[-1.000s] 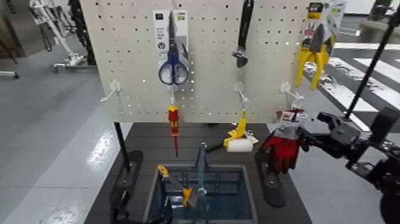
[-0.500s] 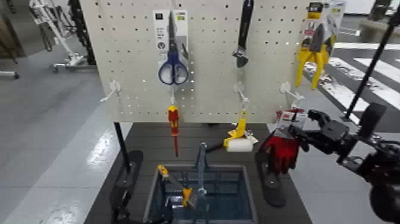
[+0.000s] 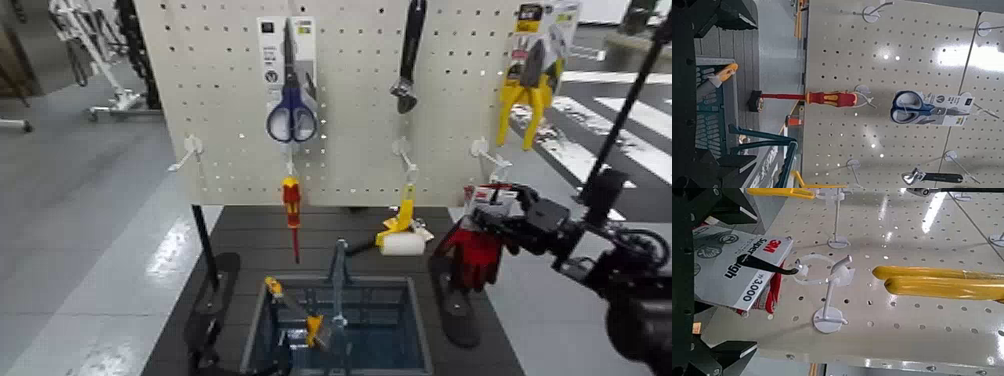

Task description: Put the red colored gloves into the crate.

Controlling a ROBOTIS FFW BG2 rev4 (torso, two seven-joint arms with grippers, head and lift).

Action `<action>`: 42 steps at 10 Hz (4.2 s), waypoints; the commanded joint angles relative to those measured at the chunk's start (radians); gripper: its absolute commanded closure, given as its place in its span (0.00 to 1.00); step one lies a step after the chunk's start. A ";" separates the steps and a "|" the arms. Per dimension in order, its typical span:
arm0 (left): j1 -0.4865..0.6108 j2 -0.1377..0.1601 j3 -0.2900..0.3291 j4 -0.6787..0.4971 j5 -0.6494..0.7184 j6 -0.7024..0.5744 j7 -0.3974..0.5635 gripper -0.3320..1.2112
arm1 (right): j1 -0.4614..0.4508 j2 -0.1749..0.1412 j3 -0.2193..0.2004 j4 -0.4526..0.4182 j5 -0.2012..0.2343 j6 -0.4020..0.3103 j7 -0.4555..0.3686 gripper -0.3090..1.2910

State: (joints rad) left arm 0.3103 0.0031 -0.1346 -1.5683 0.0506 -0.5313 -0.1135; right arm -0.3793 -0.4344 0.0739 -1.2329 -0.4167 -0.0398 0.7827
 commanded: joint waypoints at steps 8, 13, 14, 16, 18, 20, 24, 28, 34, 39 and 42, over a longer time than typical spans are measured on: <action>-0.002 -0.120 -0.003 0.005 0.003 -0.001 -0.002 0.28 | -0.021 -0.014 0.032 -0.019 0.012 0.049 0.017 0.83; -0.002 -0.120 -0.003 0.005 0.005 -0.001 -0.002 0.28 | -0.024 -0.023 0.030 -0.030 0.024 0.061 0.026 0.84; -0.002 -0.118 -0.003 0.005 0.005 -0.001 -0.002 0.28 | -0.024 -0.023 0.029 -0.034 0.030 0.071 0.024 0.88; -0.002 -0.118 -0.003 0.005 0.005 -0.001 -0.002 0.28 | -0.024 -0.024 0.029 -0.037 0.036 0.078 0.023 0.88; -0.002 -0.117 -0.003 0.005 0.005 -0.001 -0.002 0.28 | -0.024 -0.024 0.029 -0.046 0.052 0.095 0.015 0.92; -0.002 -0.117 -0.002 0.004 0.006 -0.001 -0.002 0.28 | -0.023 -0.023 0.023 -0.059 0.053 0.095 0.013 0.92; -0.002 -0.115 -0.002 0.004 0.008 0.001 -0.002 0.28 | 0.028 -0.037 -0.023 -0.181 0.065 0.150 0.013 0.92; 0.000 -0.112 -0.002 0.004 0.012 0.004 -0.002 0.28 | 0.117 -0.046 -0.072 -0.401 0.058 0.248 0.000 0.92; 0.003 -0.107 -0.008 0.002 0.014 0.005 0.015 0.29 | 0.290 0.011 -0.072 -0.646 -0.042 0.360 -0.075 0.92; 0.001 -0.094 -0.026 0.002 0.015 0.005 0.043 0.29 | 0.344 0.063 0.064 -0.599 -0.163 0.316 -0.100 0.93; 0.000 -0.092 -0.030 0.004 0.015 0.008 0.048 0.29 | 0.346 0.085 0.141 -0.491 -0.198 0.265 -0.099 0.93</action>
State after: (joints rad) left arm 0.3109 0.0031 -0.1636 -1.5648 0.0659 -0.5245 -0.0660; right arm -0.0318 -0.3543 0.1990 -1.7475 -0.6076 0.2377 0.6849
